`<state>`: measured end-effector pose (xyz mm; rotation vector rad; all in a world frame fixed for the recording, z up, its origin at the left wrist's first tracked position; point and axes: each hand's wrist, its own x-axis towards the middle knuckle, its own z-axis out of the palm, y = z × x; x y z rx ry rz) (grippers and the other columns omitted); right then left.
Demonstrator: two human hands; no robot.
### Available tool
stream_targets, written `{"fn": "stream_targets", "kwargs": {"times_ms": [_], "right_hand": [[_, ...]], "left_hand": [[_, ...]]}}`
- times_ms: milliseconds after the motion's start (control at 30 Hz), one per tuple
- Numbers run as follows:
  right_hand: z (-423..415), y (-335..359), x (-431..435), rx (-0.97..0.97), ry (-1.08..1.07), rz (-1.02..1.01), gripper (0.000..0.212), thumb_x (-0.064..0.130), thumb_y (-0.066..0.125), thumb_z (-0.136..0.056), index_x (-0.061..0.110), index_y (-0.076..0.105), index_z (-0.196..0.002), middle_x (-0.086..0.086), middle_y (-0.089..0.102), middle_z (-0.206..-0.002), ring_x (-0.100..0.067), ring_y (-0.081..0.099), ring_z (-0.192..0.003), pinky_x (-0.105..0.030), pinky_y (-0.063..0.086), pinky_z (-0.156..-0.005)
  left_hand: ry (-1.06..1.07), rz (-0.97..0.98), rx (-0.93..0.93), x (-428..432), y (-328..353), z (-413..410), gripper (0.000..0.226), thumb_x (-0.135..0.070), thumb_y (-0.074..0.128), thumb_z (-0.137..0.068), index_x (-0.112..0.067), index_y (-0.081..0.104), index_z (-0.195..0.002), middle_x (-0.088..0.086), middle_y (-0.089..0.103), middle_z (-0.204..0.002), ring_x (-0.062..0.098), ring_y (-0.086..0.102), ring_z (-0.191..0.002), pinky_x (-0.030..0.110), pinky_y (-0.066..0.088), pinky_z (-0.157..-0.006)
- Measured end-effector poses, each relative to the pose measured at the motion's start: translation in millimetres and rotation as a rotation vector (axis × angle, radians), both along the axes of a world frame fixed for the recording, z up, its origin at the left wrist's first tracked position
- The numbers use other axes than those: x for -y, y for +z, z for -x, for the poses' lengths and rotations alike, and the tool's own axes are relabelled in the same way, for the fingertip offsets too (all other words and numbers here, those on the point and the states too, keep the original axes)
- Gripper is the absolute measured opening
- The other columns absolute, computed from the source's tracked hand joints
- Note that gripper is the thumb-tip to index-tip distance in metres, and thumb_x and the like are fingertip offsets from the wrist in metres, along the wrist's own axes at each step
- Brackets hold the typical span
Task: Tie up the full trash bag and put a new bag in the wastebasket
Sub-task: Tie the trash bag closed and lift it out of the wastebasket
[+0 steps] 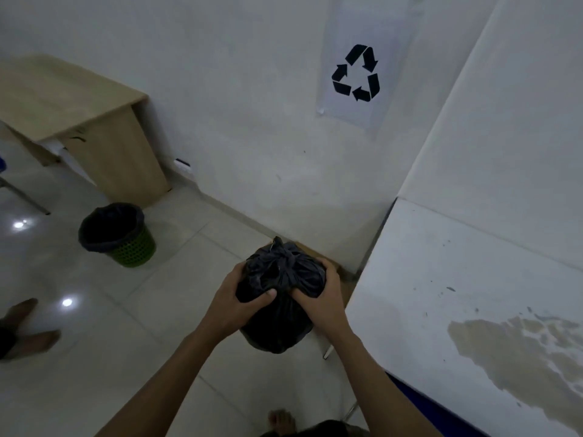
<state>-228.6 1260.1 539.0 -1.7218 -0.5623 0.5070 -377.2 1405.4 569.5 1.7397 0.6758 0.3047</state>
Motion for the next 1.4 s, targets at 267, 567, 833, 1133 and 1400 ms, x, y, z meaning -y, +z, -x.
{"fn": "stream_targets", "kwargs": {"times_ms": [267, 567, 833, 1133, 1400], "right_hand": [[-54.4, -26.8, -63.6, -0.057, -0.106, 0.001, 0.073, 0.042, 0.091, -0.065, 0.066, 0.044, -0.115, 0.031, 0.052, -0.126, 0.007, 0.055, -0.117, -0.016, 0.051, -0.093], [-78.7, -139.1, -135.0, -0.389, -0.374, 0.04, 0.059, 0.064, 0.083, -0.068, 0.053, 0.051, -0.116, 0.015, 0.06, -0.126, 0.001, 0.063, -0.109, -0.024, 0.057, -0.088], [-159.0, -322.9, -184.2, -0.326, -0.61, 0.085, 0.073, 0.069, 0.079, -0.066, 0.027, 0.051, -0.12, 0.01, 0.06, -0.118, 0.005, 0.064, -0.098, -0.013, 0.056, -0.072], [-230.6, -552.9, -211.3, -0.154, -0.689, 0.179, 0.068, 0.082, 0.071, -0.063, 0.039, 0.042, -0.107, 0.011, 0.046, -0.121, 0.0, 0.054, -0.106, -0.015, 0.047, -0.078], [-224.8, -717.6, -219.2, -0.195, -0.617, 0.441, 0.097, 0.089, 0.064, -0.059, 0.055, 0.024, -0.14, 0.012, 0.02, -0.154, -0.022, 0.044, -0.132, -0.04, 0.048, -0.097]], "left_hand": [[-0.207, 0.052, -0.033, -96.7, -27.2, -83.7, 0.071, -0.071, 0.08, -0.061, -0.067, 0.042, -0.12, -0.046, 0.051, -0.118, -0.021, 0.053, -0.108, 0.01, 0.05, -0.083], [-0.503, 0.168, -0.208, -191.7, -141.3, -169.6, 0.068, -0.059, 0.084, -0.065, -0.064, 0.048, -0.123, -0.036, 0.06, -0.119, -0.006, 0.061, -0.111, 0.021, 0.055, -0.088], [-0.619, 0.145, -0.178, -227.2, -327.0, -271.1, 0.058, -0.04, 0.083, -0.075, -0.039, 0.05, -0.123, -0.029, 0.062, -0.116, -0.006, 0.062, -0.108, 0.016, 0.055, -0.085], [-0.636, -0.091, -0.053, -250.0, -574.2, -354.0, 0.059, -0.056, 0.082, -0.067, -0.03, 0.055, -0.113, -0.001, 0.061, -0.121, 0.013, 0.061, -0.111, 0.041, 0.055, -0.094], [-0.735, -0.189, -0.126, -249.5, -745.2, -364.5, 0.081, -0.052, 0.075, -0.08, -0.035, 0.031, -0.147, -0.003, 0.046, -0.144, 0.008, 0.05, -0.128, 0.036, 0.047, -0.107]]}}
